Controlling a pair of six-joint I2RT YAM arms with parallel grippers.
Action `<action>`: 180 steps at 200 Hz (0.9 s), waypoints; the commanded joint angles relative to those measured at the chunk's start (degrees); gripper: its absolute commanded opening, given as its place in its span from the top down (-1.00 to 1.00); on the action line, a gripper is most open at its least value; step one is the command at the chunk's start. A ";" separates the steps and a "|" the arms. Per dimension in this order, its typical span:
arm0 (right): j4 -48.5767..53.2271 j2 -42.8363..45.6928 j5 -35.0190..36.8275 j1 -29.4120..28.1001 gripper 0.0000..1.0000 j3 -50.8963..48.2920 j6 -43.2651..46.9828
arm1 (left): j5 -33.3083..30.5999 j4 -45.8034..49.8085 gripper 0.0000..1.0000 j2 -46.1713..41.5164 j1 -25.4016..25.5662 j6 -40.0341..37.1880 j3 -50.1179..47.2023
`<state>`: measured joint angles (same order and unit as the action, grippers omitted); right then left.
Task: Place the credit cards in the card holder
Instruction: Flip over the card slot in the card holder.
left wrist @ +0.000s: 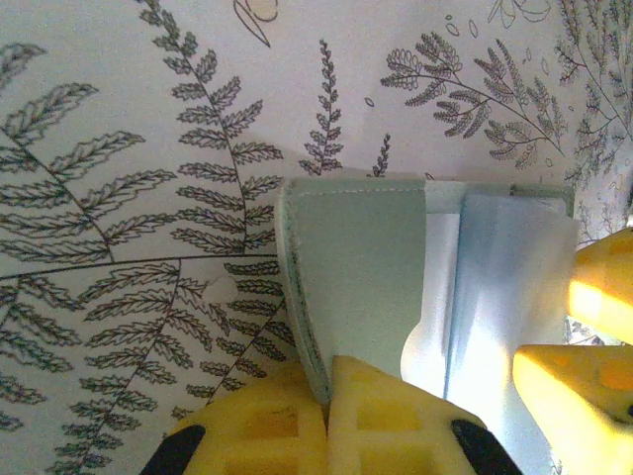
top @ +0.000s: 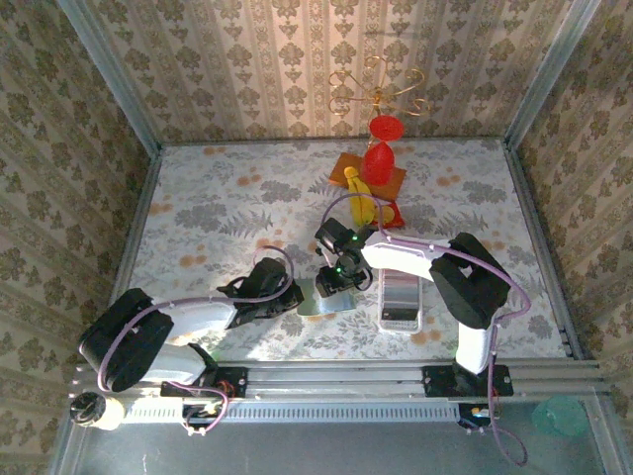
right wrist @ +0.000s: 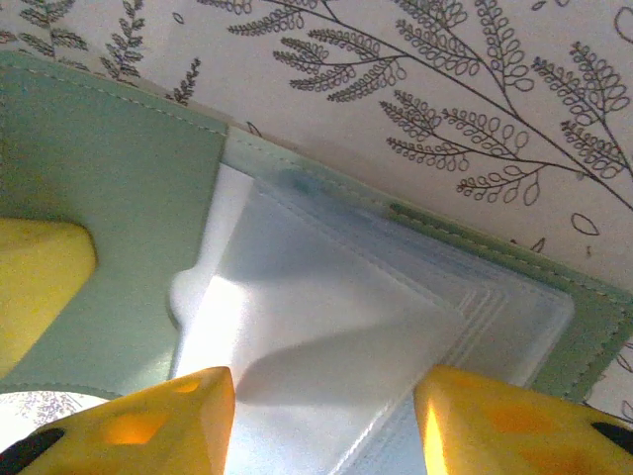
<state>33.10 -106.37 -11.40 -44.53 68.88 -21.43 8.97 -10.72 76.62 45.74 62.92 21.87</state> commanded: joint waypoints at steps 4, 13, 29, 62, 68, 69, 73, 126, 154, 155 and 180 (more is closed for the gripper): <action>-0.41 1.86 -3.18 -0.42 -0.04 -0.14 -1.72 | -0.62 3.36 1.00 2.07 0.71 -1.04 0.37; -0.54 1.91 -3.28 -0.41 -0.05 -0.15 -1.94 | -0.71 3.30 1.00 2.21 0.91 -0.95 0.31; -0.58 2.33 -3.11 -0.36 -0.05 -0.24 -2.05 | -0.45 2.86 1.00 2.54 0.94 -0.85 0.37; -0.45 4.01 -1.84 -0.29 -0.06 -0.24 -1.86 | -0.31 2.72 1.00 3.50 1.44 -0.69 0.71; -0.28 4.30 -1.68 -0.29 -0.06 -0.24 -1.87 | -0.35 2.67 1.00 3.68 1.42 -0.74 0.79; -0.26 4.31 -1.64 -0.29 -0.06 -0.24 -1.86 | -0.31 2.70 1.00 3.65 1.44 -0.72 0.80; -0.16 4.53 -1.49 -0.30 -0.06 -0.16 -1.78 | -0.31 2.66 1.00 3.84 1.43 -0.76 0.80; 0.47 6.07 0.68 -0.29 -0.08 -0.40 -1.79 | -0.52 1.65 1.00 5.10 1.87 -0.34 1.25; 0.99 5.91 1.11 -0.30 -0.12 0.02 -1.64 | 0.07 1.22 1.00 6.58 1.85 -0.51 1.72; 1.00 5.91 1.16 -0.29 -0.13 -0.02 -1.62 | 0.08 1.18 1.00 6.60 1.88 -0.51 1.75; 0.57 5.95 0.78 -0.29 -0.26 -0.33 -1.73 | 0.43 1.05 1.00 7.28 1.94 -0.75 2.04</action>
<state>32.86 -101.60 -11.46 -44.53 68.88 -22.72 9.21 -13.93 81.14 46.96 62.94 24.16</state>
